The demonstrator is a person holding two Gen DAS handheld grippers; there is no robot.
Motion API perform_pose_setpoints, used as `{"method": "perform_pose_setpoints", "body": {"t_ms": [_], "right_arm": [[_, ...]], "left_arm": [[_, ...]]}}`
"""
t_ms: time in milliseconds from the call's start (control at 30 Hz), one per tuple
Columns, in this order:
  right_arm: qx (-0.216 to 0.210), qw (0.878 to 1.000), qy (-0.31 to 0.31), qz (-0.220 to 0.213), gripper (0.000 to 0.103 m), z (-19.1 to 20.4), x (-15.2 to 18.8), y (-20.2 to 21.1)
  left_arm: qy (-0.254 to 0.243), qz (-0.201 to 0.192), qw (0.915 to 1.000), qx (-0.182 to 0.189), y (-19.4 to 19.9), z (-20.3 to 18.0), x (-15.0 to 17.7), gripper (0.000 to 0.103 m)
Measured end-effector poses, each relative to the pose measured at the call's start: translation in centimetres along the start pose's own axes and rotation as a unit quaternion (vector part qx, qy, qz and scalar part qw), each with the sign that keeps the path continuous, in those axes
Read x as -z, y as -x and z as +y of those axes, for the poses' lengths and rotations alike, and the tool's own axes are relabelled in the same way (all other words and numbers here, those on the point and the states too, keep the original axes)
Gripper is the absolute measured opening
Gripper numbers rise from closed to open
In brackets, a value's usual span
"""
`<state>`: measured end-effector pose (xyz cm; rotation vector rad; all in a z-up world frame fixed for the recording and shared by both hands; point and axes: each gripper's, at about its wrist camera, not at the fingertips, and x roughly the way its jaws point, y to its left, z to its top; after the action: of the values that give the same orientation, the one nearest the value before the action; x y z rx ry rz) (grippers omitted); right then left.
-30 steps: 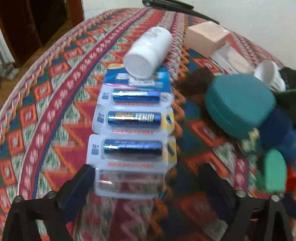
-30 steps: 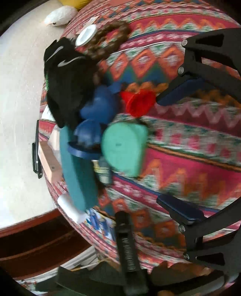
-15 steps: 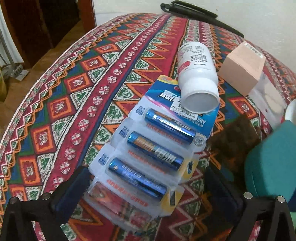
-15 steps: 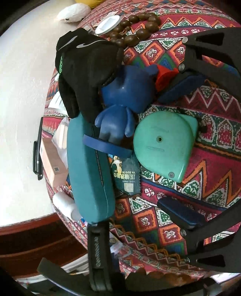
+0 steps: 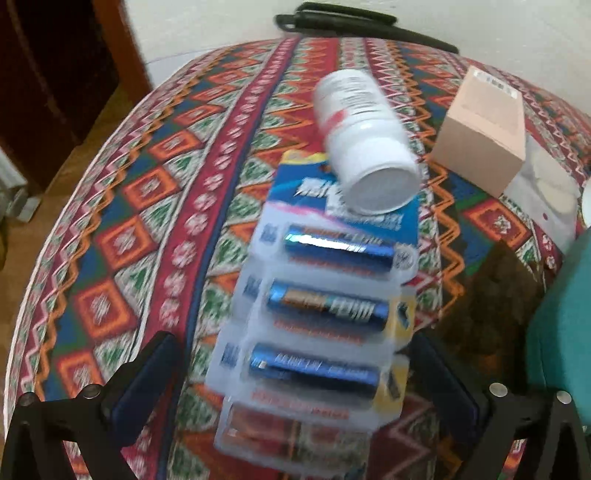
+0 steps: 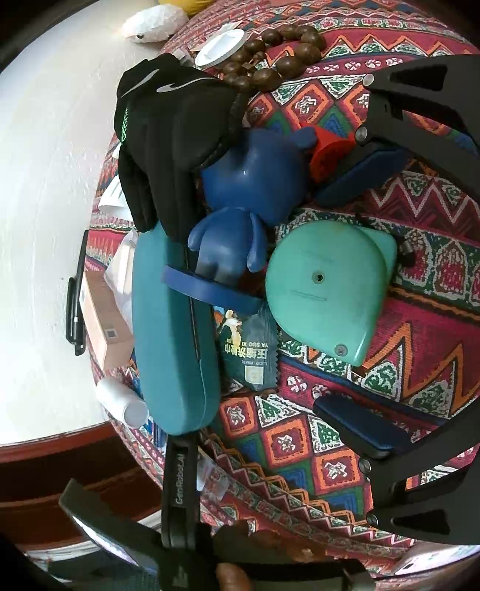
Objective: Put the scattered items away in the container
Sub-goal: 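Grasp the battery pack with the left tool while the right grasps the green tape measure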
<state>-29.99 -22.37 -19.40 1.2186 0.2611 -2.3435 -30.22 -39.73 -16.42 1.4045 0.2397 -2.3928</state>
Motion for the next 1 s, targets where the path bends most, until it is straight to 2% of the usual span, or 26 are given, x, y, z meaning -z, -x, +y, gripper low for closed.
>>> {"method": "perform_pose_setpoints", "body": {"t_ms": [167,333,367,433,467,600,733,1000], "right_arm": [[-0.005,1.000,0.000,-0.002,0.103,-0.3,0.4,0.3],[-0.006,1.000,0.001,-0.004,0.103,-0.7,0.9,0.8],[-0.004,1.000,0.000,-0.005,0.101,-0.7,0.9,0.9],[0.002,1.000,-0.007,-0.015,0.087,-1.0,1.0,1.4],[0.000,1.000,-0.008,-0.018,0.066,-1.1,1.1,1.7],[-0.013,1.000,-0.015,-0.013,0.065,-1.9,2.0,3.3],[-0.032,0.999,-0.028,-0.006,0.065,-2.5,3.6,5.6],[-0.049,0.997,-0.050,-0.016,0.064,-4.3,8.0,12.4]], "left_arm": [[-0.013,0.007,0.9995,0.028,-0.3,0.1,-0.9,0.102],[-0.028,-0.011,0.9987,0.040,-1.3,-0.1,-1.7,0.103],[-0.030,-0.013,0.9985,0.044,-1.4,-0.1,-1.8,0.099],[-0.040,-0.014,0.9969,0.066,-0.5,-0.5,-1.6,0.071],[-0.045,-0.015,0.9967,0.066,0.0,-0.8,-1.4,0.066],[-0.055,-0.009,0.9961,0.069,1.9,-1.4,0.9,0.065],[-0.032,0.001,0.9962,0.081,4.6,-0.8,4.2,0.065],[-0.030,0.000,0.9942,0.103,10.9,-2.4,10.4,0.065]]}}
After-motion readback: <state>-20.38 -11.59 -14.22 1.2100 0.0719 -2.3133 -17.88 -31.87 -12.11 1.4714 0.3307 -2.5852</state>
